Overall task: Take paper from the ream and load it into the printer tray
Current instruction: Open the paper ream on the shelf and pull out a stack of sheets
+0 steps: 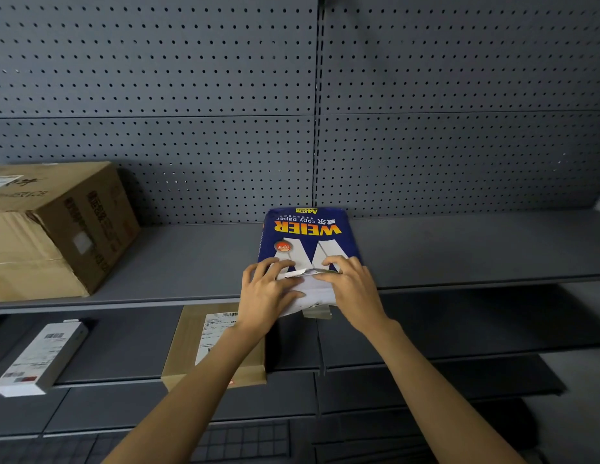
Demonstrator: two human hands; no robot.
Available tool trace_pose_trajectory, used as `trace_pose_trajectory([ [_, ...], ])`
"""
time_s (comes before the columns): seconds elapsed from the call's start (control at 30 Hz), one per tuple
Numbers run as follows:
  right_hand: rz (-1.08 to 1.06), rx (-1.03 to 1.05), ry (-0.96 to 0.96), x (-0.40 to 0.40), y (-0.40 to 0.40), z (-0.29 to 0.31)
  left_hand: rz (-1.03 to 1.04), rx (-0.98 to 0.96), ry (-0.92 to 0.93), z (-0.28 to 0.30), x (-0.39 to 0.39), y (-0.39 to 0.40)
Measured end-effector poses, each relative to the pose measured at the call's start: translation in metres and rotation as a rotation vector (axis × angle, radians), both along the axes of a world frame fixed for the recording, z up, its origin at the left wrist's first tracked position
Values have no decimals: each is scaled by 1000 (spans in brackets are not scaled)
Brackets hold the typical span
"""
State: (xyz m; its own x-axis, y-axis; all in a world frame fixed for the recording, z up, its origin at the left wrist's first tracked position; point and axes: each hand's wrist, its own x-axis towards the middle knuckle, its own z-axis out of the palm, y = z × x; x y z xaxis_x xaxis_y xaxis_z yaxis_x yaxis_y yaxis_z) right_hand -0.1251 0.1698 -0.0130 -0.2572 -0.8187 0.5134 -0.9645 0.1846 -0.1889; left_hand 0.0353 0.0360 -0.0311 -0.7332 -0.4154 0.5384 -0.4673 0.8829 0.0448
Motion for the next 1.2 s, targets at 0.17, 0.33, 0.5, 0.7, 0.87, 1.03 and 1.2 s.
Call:
trace_pose_trajectory([
  [0.17, 26, 103, -53, -8, 0, 4, 10, 19, 7, 2, -1, -2],
  [0.33, 2, 121, -84, -12, -5, 8, 30, 46, 2, 6, -3, -2],
  [0.5, 19, 127, -215, -15, -7, 14, 10, 97, 11, 9, -4, -2],
  [0.7, 48, 203, -287, -20, -9, 28, -6, 79, 62, 11, -5, -5],
  [0.87, 61, 190, -357, -19, -8, 29, -6, 76, 62, 13, -5, -3],
  [1.03, 66, 172, -336, -18, -7, 27, 4, 59, 40, 15, -5, -2],
  [1.2, 60, 107, -96, -10, -4, 23, -16, -93, -2, 17, -3, 1],
])
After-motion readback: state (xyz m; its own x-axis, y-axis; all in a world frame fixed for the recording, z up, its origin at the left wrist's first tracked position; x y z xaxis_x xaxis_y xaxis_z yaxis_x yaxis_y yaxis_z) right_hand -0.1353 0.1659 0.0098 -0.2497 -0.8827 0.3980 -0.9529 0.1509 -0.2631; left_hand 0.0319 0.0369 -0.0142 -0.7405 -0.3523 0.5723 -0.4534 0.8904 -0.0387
